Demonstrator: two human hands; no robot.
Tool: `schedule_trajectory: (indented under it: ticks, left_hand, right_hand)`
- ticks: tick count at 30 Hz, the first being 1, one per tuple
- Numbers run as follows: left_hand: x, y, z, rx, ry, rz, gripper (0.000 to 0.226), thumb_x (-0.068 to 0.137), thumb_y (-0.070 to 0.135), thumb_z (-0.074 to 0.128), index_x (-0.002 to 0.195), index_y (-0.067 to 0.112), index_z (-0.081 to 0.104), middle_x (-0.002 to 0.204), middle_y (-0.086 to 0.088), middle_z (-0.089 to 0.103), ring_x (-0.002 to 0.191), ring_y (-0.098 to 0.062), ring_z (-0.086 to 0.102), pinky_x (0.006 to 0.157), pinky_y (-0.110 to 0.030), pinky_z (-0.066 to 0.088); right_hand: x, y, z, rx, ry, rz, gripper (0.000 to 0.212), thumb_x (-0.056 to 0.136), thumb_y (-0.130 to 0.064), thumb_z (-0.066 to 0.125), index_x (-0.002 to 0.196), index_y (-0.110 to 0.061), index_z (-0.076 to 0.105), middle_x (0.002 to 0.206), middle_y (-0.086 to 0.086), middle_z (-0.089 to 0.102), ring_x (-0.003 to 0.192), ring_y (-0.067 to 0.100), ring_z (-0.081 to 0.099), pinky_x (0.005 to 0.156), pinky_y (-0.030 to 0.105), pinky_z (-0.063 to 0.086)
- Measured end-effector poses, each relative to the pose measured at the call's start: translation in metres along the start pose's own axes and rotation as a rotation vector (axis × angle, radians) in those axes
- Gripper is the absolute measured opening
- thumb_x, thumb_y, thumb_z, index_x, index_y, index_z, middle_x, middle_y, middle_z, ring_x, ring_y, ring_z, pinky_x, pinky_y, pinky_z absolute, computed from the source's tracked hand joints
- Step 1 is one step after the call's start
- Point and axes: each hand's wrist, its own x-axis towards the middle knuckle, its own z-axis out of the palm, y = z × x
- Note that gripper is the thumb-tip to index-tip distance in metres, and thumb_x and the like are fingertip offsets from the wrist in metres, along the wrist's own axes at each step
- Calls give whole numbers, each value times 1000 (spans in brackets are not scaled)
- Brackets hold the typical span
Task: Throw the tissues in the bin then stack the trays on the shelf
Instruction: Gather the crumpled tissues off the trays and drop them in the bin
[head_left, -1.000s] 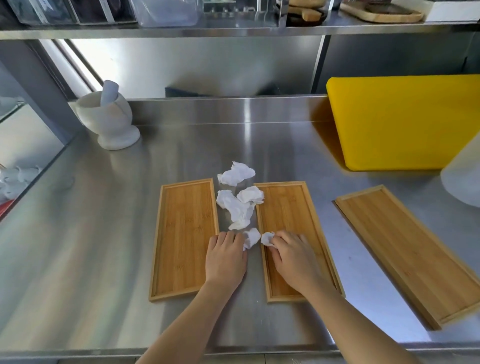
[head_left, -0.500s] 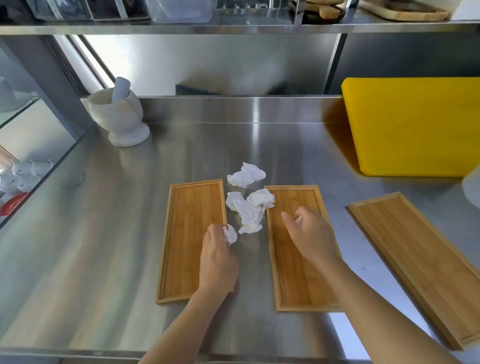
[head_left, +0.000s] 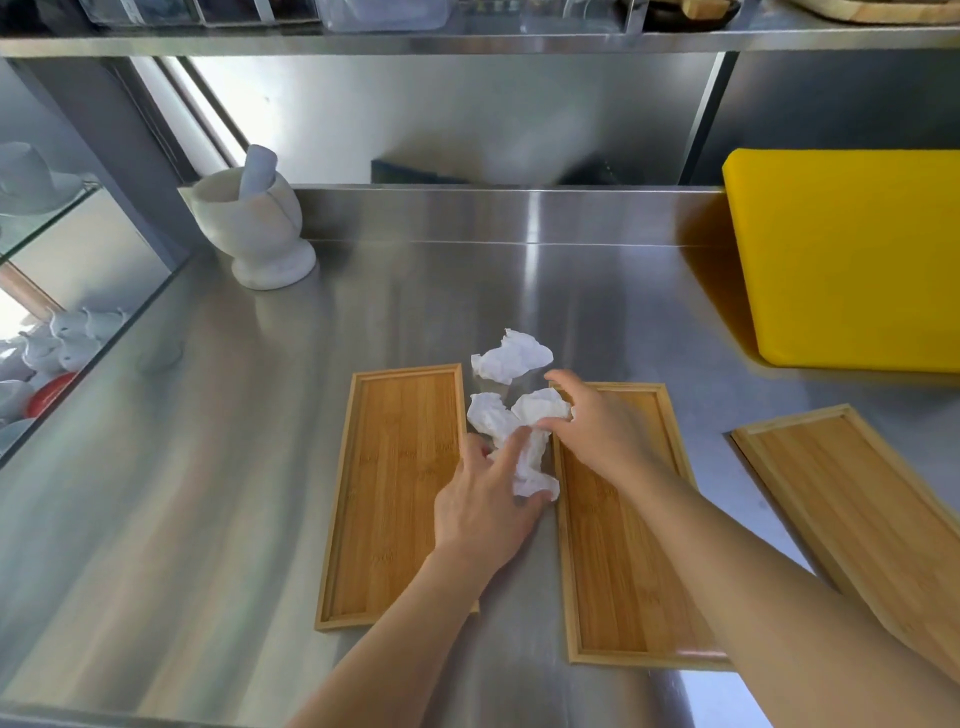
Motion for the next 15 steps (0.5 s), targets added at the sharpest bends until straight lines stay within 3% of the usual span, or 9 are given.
schedule_trajectory:
  ticks: [3, 6, 8, 13, 15]
  left_hand:
    - [6, 3, 5, 84, -34, 30, 51, 89, 41, 53, 136, 35, 34, 126, -6, 38, 102, -22, 55, 65, -26, 43]
    - [9, -1, 6, 115, -23, 43, 28, 93, 23, 49, 121, 21, 53, 126, -5, 42, 102, -19, 53, 62, -25, 38]
    - [9, -6, 7, 126, -24, 61, 27, 93, 20, 48, 119, 18, 54, 127, -3, 42, 102, -17, 53, 62, -24, 37]
    - [8, -10, 11, 137, -9, 40, 43, 93, 47, 44, 124, 17, 47, 127, 2, 45, 111, -14, 49, 75, -24, 43]
    - [7, -10, 12, 137, -8, 36, 41, 92, 47, 47, 121, 17, 48, 122, 4, 49, 108, -12, 51, 75, -22, 42]
  right_hand:
    - [8, -1, 5, -67, -58, -13, 41, 87, -39, 55, 127, -31, 50, 117, 1, 66, 106, 26, 59, 74, 32, 43]
    - [12, 4, 12, -31, -37, -13, 20, 87, -31, 53, 99, -22, 65, 95, 4, 71, 87, 25, 62, 60, 30, 39]
    - [13, 9, 15, -16, 13, -7, 22, 90, -30, 51, 89, -13, 65, 83, 4, 68, 74, 23, 60, 53, 27, 35]
    - [14, 16, 12, 75, 130, 2, 22, 94, -28, 46, 93, -8, 55, 80, 6, 61, 67, 22, 54, 49, 25, 32]
    - [14, 18, 11, 115, 176, -2, 22, 93, -27, 46, 94, -7, 54, 77, 6, 59, 64, 20, 52, 47, 23, 31]
